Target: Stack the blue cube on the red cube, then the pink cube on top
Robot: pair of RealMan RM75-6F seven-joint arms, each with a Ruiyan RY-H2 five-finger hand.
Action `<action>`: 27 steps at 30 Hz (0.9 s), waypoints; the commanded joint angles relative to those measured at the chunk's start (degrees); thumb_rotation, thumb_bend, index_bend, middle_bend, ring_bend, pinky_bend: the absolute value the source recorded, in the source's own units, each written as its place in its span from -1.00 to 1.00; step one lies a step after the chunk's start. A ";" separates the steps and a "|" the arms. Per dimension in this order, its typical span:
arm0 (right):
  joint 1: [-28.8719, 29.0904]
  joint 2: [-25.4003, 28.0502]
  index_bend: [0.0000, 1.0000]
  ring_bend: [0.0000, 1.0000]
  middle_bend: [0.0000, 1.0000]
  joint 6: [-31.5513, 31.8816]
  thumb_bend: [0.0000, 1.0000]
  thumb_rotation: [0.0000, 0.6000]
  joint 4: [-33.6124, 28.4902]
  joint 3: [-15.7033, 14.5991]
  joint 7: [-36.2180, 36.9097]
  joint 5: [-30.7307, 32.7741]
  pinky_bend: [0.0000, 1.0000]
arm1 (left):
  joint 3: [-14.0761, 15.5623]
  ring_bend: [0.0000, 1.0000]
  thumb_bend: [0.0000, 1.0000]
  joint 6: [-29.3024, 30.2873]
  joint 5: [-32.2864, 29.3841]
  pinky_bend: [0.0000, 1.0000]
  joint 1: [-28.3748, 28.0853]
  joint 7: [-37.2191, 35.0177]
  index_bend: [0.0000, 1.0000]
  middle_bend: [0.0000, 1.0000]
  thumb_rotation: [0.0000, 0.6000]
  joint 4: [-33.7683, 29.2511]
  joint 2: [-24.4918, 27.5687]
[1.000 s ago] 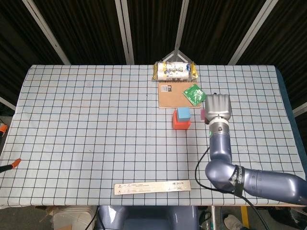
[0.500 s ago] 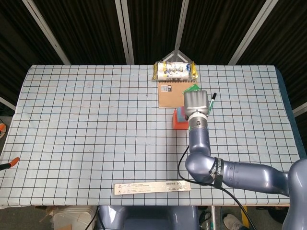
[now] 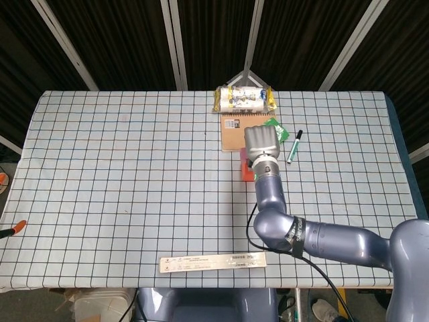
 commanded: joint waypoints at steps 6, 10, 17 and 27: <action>-0.46 1.75 0.15 1.00 1.00 -3.68 -0.08 1.00 1.22 -1.31 0.10 0.99 1.00 | -0.31 -1.00 -0.67 0.25 -0.84 -1.00 -0.01 1.06 -0.93 -1.00 1.00 -0.19 -0.35; -0.58 2.33 0.15 1.00 1.00 -4.75 -0.08 1.00 1.45 -1.99 0.56 0.70 1.00 | -0.34 -1.00 -0.67 0.37 -1.01 -1.00 -0.03 1.63 -0.93 -1.00 1.00 -0.31 -0.52; -0.69 2.89 0.15 1.00 1.00 -6.49 -0.08 1.00 1.79 -2.79 2.31 -0.01 1.00 | -0.42 -1.00 -0.67 0.71 -1.21 -1.00 0.07 2.07 -0.93 -1.00 1.00 -0.45 -0.67; -0.58 2.13 0.15 1.00 1.00 -10.33 -0.08 1.00 4.40 -4.63 4.91 -1.25 1.00 | -0.52 -1.00 -0.67 0.90 -1.39 -1.00 0.14 2.31 -0.93 -1.00 1.00 -0.42 -0.73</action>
